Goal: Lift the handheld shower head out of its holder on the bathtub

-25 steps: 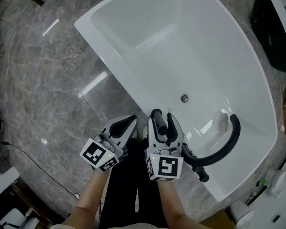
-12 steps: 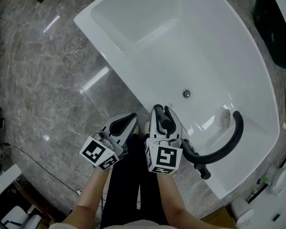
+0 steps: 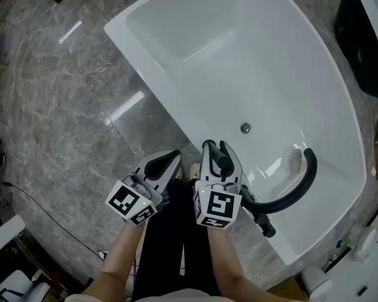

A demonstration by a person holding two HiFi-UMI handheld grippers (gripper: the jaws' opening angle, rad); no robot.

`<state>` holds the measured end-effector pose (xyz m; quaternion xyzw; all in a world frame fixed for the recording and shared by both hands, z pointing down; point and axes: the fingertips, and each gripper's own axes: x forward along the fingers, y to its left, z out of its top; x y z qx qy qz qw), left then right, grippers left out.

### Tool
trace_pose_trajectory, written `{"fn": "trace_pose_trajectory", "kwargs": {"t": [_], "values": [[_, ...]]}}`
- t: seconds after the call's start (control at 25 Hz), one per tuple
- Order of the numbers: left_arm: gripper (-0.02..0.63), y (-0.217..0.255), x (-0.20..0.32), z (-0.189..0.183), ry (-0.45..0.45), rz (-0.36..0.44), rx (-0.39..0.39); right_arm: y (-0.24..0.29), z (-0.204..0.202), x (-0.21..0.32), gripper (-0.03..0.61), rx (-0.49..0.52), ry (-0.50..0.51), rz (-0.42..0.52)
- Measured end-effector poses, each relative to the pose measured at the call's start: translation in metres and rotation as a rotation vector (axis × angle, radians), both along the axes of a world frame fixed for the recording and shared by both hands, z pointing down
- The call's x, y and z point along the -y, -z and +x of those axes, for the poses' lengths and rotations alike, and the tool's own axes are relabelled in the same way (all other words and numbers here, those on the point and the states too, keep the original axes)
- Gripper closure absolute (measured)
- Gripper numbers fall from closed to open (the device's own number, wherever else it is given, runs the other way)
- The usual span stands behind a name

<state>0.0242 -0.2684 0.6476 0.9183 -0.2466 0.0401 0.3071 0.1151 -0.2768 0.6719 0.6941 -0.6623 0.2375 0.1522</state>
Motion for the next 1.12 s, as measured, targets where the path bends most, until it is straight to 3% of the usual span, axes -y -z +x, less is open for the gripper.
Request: {"fn": "trace_pose_trajectory", "kwargs": {"t": [1.12], "values": [[0.594, 0.072, -0.017, 0.004, -0.063, 0.061, -0.016, 0.099, -0.011, 0.0, 0.445, -0.056, 0.06, 0.115]]}}
